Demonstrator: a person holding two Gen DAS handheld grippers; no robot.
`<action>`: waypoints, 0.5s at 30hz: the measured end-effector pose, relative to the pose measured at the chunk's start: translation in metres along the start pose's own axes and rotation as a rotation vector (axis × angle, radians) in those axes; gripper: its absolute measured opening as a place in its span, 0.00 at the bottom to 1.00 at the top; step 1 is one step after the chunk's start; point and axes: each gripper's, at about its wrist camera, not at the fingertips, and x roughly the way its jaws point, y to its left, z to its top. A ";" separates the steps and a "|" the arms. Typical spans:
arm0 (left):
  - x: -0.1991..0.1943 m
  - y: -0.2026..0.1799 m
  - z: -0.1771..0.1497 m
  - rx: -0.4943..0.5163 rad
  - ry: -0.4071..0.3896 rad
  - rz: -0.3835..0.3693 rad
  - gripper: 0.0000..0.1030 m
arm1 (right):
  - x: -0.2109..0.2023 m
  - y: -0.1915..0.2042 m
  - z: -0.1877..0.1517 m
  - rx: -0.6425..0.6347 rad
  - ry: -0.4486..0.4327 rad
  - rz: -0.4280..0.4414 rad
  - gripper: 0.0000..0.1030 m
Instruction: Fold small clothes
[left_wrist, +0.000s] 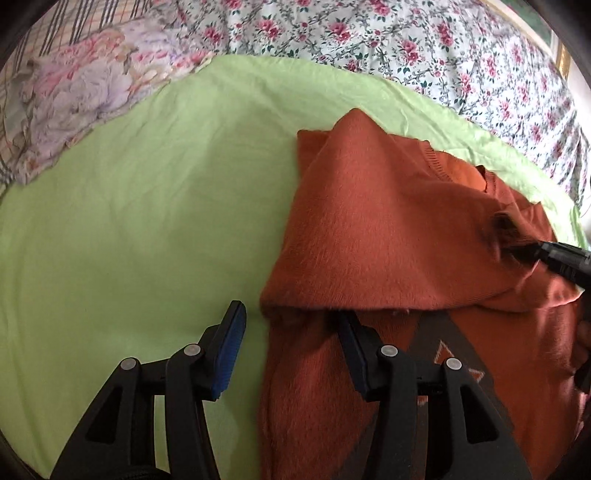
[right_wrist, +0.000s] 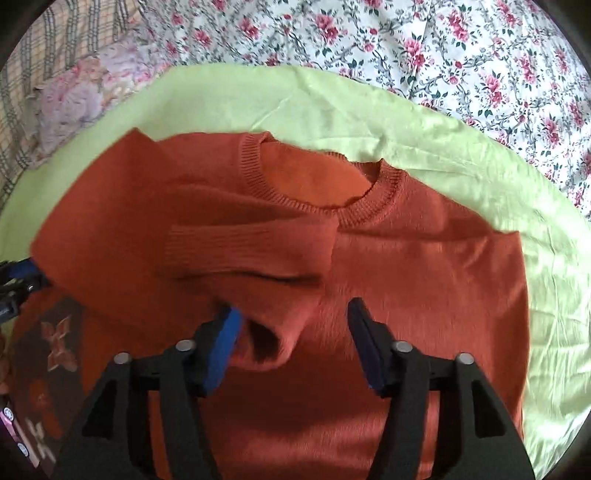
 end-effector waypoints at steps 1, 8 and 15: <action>0.001 -0.003 0.002 0.008 -0.003 0.008 0.50 | 0.003 -0.007 0.003 0.042 0.011 0.024 0.07; 0.013 -0.013 0.021 -0.021 -0.006 0.024 0.50 | -0.042 -0.121 -0.024 0.574 -0.136 0.254 0.06; 0.013 -0.005 0.020 -0.076 -0.015 0.053 0.49 | -0.029 -0.141 -0.066 0.659 -0.013 0.268 0.15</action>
